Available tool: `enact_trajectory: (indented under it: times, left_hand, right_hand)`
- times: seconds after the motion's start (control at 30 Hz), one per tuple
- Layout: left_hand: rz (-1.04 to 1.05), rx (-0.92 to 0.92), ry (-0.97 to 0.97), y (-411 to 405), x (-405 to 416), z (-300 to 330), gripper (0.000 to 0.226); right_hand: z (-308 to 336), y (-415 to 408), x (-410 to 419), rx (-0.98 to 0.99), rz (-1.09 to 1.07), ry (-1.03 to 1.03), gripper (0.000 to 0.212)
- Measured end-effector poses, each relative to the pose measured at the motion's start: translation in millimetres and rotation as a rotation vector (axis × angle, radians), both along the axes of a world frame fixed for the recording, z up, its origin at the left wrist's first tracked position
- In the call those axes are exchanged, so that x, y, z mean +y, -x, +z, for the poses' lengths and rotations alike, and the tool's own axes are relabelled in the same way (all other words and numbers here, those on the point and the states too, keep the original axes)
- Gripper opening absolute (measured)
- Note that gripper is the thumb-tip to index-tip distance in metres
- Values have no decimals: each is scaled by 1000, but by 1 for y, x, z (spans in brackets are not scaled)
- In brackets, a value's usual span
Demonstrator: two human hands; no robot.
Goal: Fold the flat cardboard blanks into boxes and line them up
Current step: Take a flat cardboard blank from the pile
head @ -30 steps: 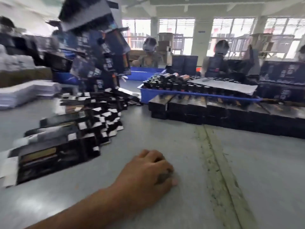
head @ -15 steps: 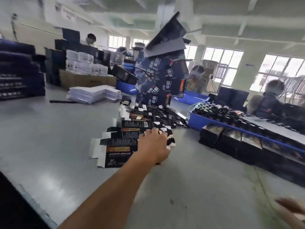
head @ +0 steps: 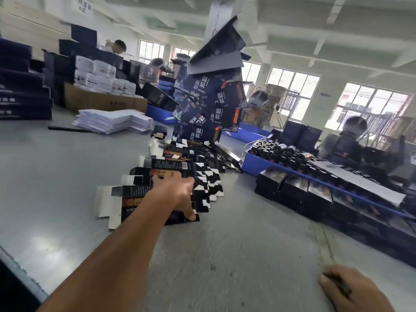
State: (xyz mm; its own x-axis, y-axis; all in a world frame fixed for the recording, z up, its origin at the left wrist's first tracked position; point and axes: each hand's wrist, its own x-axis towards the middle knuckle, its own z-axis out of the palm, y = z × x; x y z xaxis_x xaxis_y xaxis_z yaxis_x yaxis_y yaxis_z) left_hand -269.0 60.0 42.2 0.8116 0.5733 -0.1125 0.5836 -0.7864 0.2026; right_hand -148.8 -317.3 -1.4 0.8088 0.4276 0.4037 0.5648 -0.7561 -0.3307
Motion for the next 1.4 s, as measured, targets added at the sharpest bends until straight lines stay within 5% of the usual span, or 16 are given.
enact_trajectory:
  times: [0.17, 0.4, 0.6, 0.67, 0.9, 0.97, 1.17, 1.4]
  left_hand:
    - [-76, -160, -51, -4, -10, 4, 90]
    - [-491, -429, -85, -15, -91, 12, 81]
    - [-816, -626, 46, -6, -172, 9, 90]
    - [-846, -650, 80, -3, -179, 8, 92]
    - [-902, -626, 150, -6, -182, 0, 93]
    - [-915, -605, 97, -8, -184, -4, 100]
    - [-950, -515, -25, -10, -190, -11, 114]
    - [-887, -705, -112, -7, -193, -13, 99]
  right_hand:
    - [2, 6, 2, 36, -22, -28, 26]
    - [12, 26, 9, 211, -15, -419, 17]
    - [42, 40, 15, 989, 199, -632, 28]
    - [43, 44, 13, 1078, 290, -691, 28]
    - [32, 52, 4, 856, 374, -719, 23]
    - [33, 52, 2, 737, 325, -749, 11]
    - [33, 56, -8, 642, 310, -788, 21]
    - [31, 56, -11, 463, 279, -747, 17]
